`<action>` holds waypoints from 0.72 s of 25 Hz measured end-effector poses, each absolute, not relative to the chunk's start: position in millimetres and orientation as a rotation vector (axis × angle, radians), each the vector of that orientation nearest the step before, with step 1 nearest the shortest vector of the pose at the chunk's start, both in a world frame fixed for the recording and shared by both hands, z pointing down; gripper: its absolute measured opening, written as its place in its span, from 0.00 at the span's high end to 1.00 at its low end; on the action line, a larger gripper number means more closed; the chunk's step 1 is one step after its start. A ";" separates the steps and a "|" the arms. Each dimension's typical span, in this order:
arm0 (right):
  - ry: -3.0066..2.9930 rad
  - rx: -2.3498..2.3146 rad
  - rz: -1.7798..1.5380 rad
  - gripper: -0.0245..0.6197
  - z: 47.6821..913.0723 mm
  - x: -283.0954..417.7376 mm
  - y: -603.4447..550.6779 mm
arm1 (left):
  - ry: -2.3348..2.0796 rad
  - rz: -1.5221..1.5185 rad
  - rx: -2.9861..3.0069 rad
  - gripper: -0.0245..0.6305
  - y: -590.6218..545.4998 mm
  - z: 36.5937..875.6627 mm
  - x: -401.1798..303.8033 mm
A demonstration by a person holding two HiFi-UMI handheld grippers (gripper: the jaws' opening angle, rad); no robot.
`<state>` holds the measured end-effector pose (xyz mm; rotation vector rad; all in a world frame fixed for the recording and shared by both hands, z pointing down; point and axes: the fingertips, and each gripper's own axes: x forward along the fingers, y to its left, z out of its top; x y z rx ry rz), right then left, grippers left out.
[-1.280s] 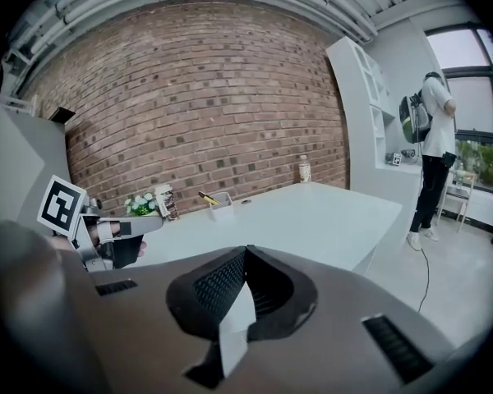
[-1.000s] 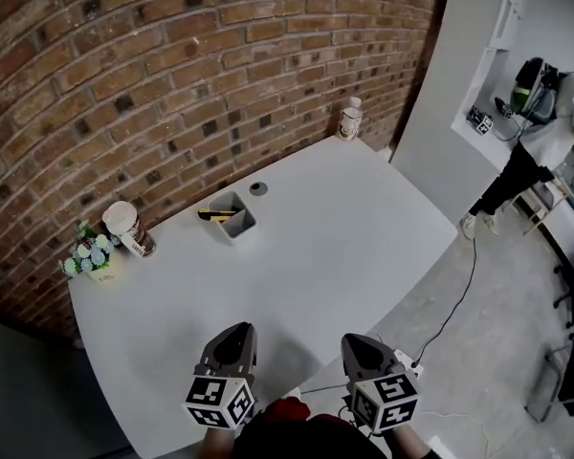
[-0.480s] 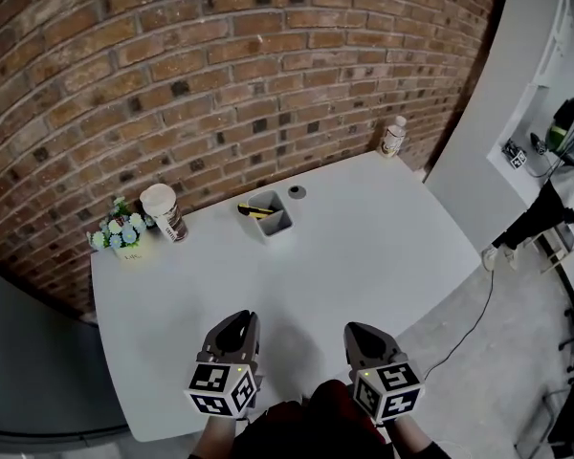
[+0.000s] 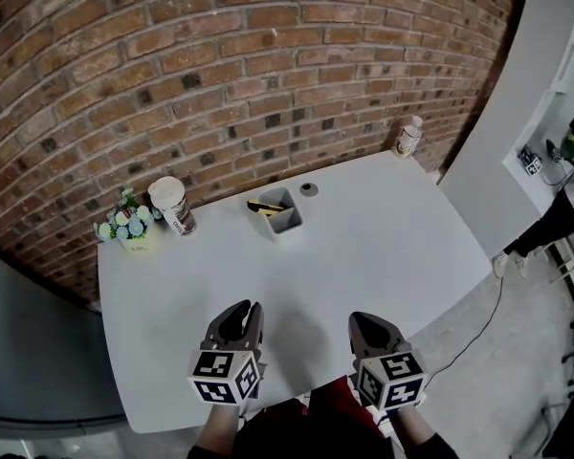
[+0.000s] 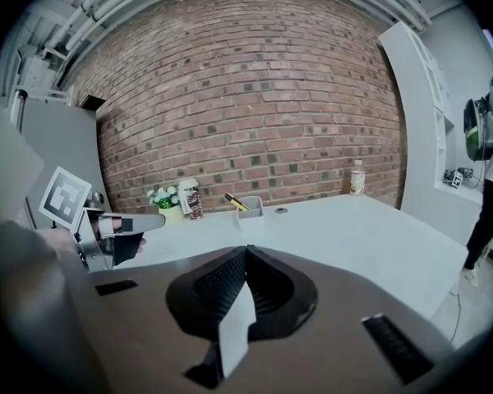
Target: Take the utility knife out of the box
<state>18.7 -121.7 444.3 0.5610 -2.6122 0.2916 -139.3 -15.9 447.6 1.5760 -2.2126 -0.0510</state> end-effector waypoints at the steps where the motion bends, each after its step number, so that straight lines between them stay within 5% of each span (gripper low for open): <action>1: -2.612 0.552 0.288 0.95 444.9 16.3 -125.4 | -2.216 -0.052 1.567 0.86 -19.2 448.4 -141.1; 18: -2.593 0.317 0.251 0.95 465.5 -30.0 -204.5 | -2.262 -0.028 1.361 0.82 -83.6 469.0 -174.5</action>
